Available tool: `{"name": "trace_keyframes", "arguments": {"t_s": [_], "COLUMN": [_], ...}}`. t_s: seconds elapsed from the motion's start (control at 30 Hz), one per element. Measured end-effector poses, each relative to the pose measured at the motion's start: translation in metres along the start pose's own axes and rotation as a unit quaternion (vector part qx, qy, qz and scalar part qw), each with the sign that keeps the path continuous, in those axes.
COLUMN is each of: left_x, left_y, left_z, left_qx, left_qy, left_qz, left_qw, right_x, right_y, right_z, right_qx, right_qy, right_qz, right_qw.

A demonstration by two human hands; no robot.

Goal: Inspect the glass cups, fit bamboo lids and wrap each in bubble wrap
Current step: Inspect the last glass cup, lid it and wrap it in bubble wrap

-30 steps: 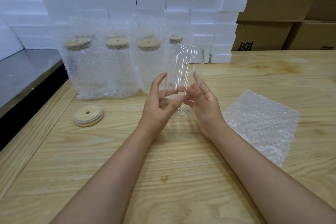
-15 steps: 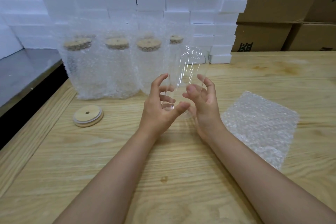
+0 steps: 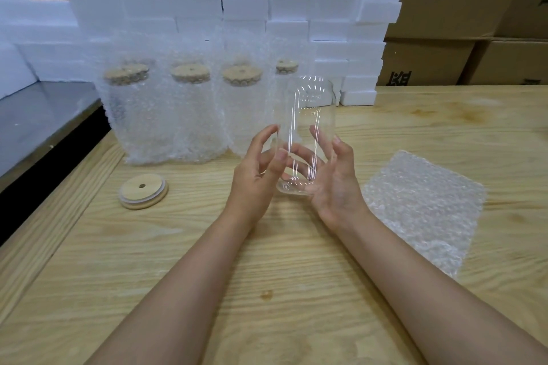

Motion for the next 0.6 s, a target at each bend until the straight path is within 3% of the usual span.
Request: {"name": "trace_keyframes", "arguments": {"t_s": [0.37, 0.6], "left_x": [-0.007, -0.015], "left_y": [-0.006, -0.007], "left_z": [-0.016, -0.021], "left_qx": [-0.051, -0.004], "left_qy": [0.072, -0.001], "left_qz": [-0.030, 0.008], "left_qw": [0.996, 1.000], "right_x": [0.003, -0.002], "right_y": [0.000, -0.003], "right_z": [0.000, 0.001], "right_qx": [0.068, 0.096], "right_qy": [-0.087, -0.188], "right_qz": [-0.100, -0.130], "right_qw": [0.989, 0.969]}}
Point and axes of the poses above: each hand's wrist, its own y-axis towards the middle knuckle, its own x-axis out of the back of the hand, z = x × y, the point moved 1 cm from there along y, towards the middle knuckle, and after that the axes turned 14 degrees about z, right-handed, at the moved point
